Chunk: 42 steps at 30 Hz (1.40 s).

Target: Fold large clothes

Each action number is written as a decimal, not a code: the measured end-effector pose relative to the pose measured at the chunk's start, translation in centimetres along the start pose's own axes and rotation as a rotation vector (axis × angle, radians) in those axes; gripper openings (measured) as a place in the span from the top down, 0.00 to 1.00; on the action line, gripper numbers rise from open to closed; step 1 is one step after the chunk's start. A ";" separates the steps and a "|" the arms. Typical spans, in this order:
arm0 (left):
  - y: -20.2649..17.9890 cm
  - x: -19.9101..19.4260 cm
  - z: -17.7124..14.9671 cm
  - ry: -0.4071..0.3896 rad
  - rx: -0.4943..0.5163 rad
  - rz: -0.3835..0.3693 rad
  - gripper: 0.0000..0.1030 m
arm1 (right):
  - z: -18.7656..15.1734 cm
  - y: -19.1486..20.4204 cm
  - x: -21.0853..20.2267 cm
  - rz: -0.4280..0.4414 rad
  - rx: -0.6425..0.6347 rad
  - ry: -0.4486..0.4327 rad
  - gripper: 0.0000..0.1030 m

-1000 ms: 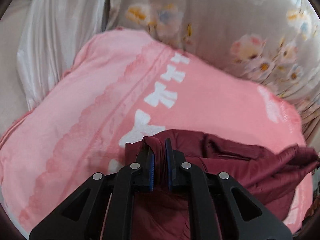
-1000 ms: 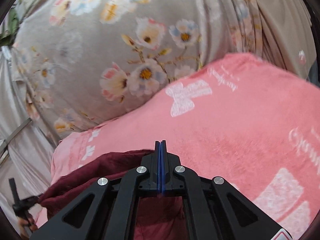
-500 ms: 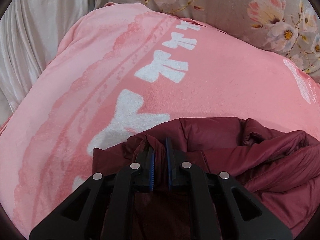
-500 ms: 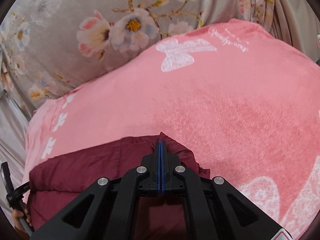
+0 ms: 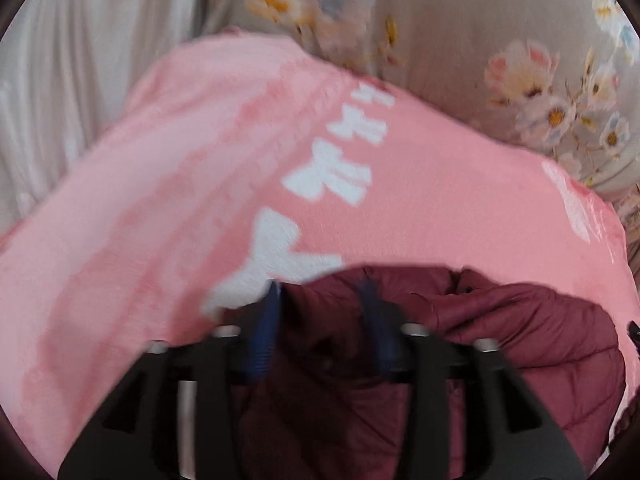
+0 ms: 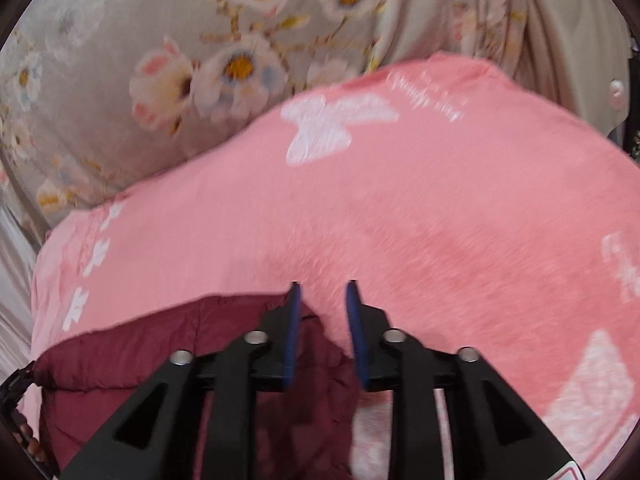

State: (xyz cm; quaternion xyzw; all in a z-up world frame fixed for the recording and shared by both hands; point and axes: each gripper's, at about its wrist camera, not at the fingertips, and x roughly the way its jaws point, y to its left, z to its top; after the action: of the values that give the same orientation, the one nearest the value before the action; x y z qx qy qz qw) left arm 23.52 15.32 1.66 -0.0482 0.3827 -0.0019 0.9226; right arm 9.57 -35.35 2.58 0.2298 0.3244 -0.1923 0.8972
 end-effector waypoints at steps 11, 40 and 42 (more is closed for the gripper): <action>-11.3 -4.8 1.7 -0.067 0.271 -0.103 0.18 | -3.3 12.8 -2.5 0.208 -0.285 0.041 0.69; -16.1 8.1 -3.5 0.119 0.274 -0.075 0.16 | -8.1 19.9 9.4 0.111 -0.518 0.190 0.76; -16.2 8.2 -3.6 0.119 0.275 -0.069 0.16 | -8.1 19.9 9.4 0.111 -0.518 0.191 0.76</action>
State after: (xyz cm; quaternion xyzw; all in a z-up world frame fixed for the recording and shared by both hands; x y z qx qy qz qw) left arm 27.31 -1.41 -5.17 0.0657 0.4311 -0.0891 0.8955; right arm 22.18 -16.50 -3.56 0.0273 0.4325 -0.0309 0.9007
